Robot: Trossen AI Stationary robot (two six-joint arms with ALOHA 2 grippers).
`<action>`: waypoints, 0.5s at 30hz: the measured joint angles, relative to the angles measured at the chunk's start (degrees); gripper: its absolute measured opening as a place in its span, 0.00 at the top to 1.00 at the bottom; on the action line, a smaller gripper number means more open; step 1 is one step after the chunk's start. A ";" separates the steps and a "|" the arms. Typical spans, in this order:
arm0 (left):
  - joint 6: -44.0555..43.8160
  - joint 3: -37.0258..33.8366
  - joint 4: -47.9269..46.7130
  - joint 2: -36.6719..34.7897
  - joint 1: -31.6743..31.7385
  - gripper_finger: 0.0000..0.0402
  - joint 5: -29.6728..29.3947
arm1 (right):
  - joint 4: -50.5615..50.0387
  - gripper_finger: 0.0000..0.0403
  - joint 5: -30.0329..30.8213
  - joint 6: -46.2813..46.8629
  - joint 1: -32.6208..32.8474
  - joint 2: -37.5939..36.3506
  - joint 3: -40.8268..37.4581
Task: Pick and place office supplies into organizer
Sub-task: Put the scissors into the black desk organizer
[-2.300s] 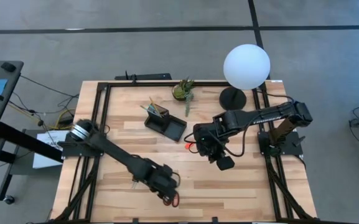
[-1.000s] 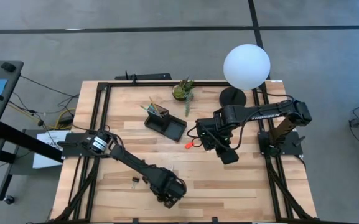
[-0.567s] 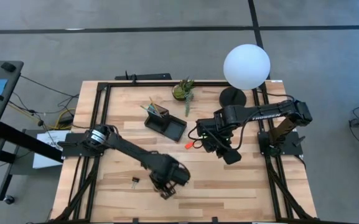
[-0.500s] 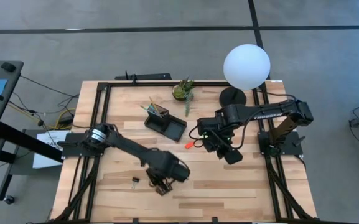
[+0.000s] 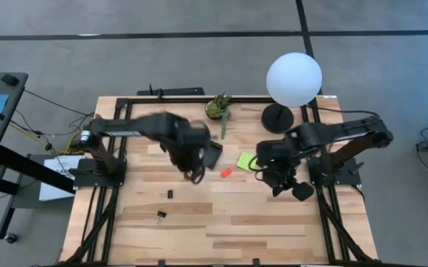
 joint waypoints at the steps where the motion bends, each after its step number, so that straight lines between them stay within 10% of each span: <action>1: -0.02 -0.01 0.72 -1.47 1.32 0.99 0.34 | 0.85 0.98 2.67 -0.07 0.35 -1.20 0.00; 10: 0.49 0.05 6.17 -10.29 10.77 0.99 8.37 | 27.87 0.91 36.78 -5.53 0.46 -11.85 0.04; 15: 2.76 0.05 5.69 -9.74 12.25 0.99 12.09 | 46.34 0.91 39.84 -19.17 -0.34 -11.99 0.07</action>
